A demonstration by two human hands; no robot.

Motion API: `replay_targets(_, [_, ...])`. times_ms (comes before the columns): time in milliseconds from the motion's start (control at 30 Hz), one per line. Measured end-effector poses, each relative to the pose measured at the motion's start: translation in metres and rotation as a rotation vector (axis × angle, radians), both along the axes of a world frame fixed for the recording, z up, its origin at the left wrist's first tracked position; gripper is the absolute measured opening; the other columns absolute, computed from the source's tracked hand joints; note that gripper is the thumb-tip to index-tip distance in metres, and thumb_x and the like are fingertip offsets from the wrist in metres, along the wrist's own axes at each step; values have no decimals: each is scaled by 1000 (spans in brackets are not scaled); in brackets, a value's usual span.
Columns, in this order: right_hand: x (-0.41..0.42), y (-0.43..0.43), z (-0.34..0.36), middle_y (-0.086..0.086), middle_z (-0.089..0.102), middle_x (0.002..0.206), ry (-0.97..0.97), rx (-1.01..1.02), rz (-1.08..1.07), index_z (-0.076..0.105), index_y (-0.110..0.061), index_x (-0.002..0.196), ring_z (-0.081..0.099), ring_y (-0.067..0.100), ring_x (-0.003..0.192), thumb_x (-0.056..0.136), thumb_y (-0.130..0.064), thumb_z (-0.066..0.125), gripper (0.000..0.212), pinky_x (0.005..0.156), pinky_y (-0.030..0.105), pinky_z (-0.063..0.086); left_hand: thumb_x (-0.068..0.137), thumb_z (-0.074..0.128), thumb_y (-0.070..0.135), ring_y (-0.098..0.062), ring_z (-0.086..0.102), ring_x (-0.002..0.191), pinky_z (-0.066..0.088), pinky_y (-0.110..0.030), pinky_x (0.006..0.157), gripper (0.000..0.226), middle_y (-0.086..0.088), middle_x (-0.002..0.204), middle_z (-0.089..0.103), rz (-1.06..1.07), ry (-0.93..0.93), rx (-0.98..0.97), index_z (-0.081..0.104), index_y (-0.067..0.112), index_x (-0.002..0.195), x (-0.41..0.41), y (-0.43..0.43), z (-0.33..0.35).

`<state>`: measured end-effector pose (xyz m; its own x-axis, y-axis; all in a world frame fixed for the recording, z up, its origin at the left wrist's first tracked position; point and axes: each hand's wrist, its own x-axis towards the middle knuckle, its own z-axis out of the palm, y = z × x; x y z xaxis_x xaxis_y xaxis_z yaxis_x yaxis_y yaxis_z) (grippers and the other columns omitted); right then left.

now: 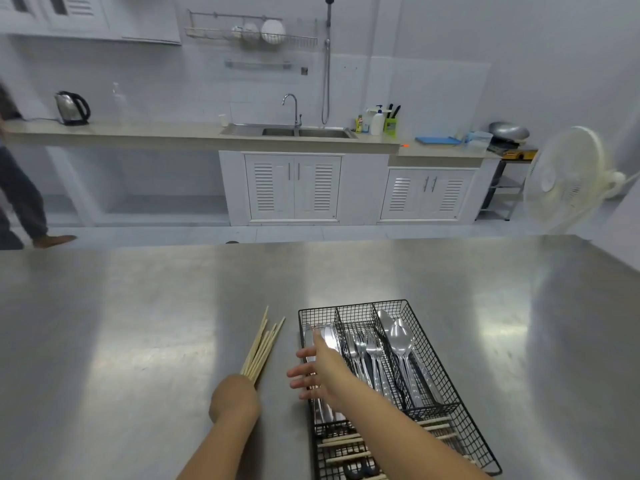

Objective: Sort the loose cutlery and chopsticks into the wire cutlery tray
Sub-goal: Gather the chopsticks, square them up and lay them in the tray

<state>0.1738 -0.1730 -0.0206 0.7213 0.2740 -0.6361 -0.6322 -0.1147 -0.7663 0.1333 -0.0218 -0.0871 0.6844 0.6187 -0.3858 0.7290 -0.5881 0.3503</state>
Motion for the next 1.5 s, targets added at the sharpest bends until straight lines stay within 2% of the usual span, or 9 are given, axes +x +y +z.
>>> replay_targets(200, [-4, -9, -2, 14, 66, 82, -10, 25, -41, 56, -10, 96, 60, 23, 59, 97, -56, 24, 56, 53, 27, 46, 92, 43, 17, -30, 62, 94, 54, -34, 76, 13, -12, 105, 60, -68, -161, 125, 47, 9, 102, -13, -12, -1])
replay_targets(400, [3, -14, 16, 15, 65, 81, -127, 58, -107, 59, -4, 99, 58, 23, 60, 100, -48, 29, 53, 52, 28, 46, 94, 40, 27, -28, 63, 68, 53, -34, 57, 15, -6, 78, 62, -162, -417, 120, 30, 18, 100, -17, -18, 10])
replay_targets(533, [21, -15, 56, 20, 62, 115, -435, 55, -165, 54, -3, 116, 60, 25, 87, 101, -36, 36, 41, 65, 30, 51, 96, 43, 24, -29, 51, 54, 37, -33, 47, 13, -6, 63, 53, -195, -725, 79, 40, 12, 91, -15, -25, 44])
replay_targets(667, [30, -10, 125, 7, 49, 137, -870, 10, -150, 43, -21, 129, 53, 21, 117, 99, -41, 41, 36, 96, 42, 49, 93, 52, 26, -8, 35, 38, 30, -21, 39, 21, 7, 49, 38, -318, -1052, -49, 42, 18, 77, -11, -41, 79])
replay_targets(833, [11, 1, 198, -10, 40, 147, -1254, 135, -34, 33, -29, 142, 39, -4, 128, 101, -37, 34, 42, 105, 14, 32, 86, 46, 40, -6, 33, 37, 20, -7, 40, 24, 11, 47, 27, -257, -1304, -196, 33, 33, 67, -13, -72, 104])
replay_targets(933, [4, 9, 207, -11, 43, 146, -1376, 68, 43, 41, -25, 141, 36, -6, 133, 103, -28, 34, 39, 105, 3, 27, 86, 51, 35, -3, 28, 36, 19, -5, 41, 27, 9, 44, 27, -217, -1346, -184, 32, 36, 67, -13, -79, 98])
replay_targets(1033, [-2, 16, 195, -5, 53, 140, -1418, -28, 200, 52, -17, 135, 42, -1, 131, 101, -22, 38, 37, 108, 11, 32, 86, 51, 46, -4, 29, 36, 19, -8, 40, 31, 6, 47, 39, -126, -1326, -202, 31, 37, 64, -20, -78, 86])
replay_targets(1233, [-25, 24, 147, -8, 60, 132, -1357, -56, 359, 58, -19, 130, 49, -5, 124, 94, -45, 36, 50, 106, 18, 39, 85, 58, 31, -17, 43, 41, 37, -26, 45, 19, -10, 47, 46, -31, -1179, -231, 41, 22, 82, -33, -69, 57])
replay_targets(1500, [-43, 21, 110, -12, 66, 121, -1313, -129, 371, 66, -20, 119, 55, -4, 117, 92, -52, 25, 59, 101, 27, 44, 84, 67, 19, -30, 61, 61, 47, -33, 58, 47, -16, 61, 64, 37, -1066, -236, 30, 46, 96, -50, -72, 43])
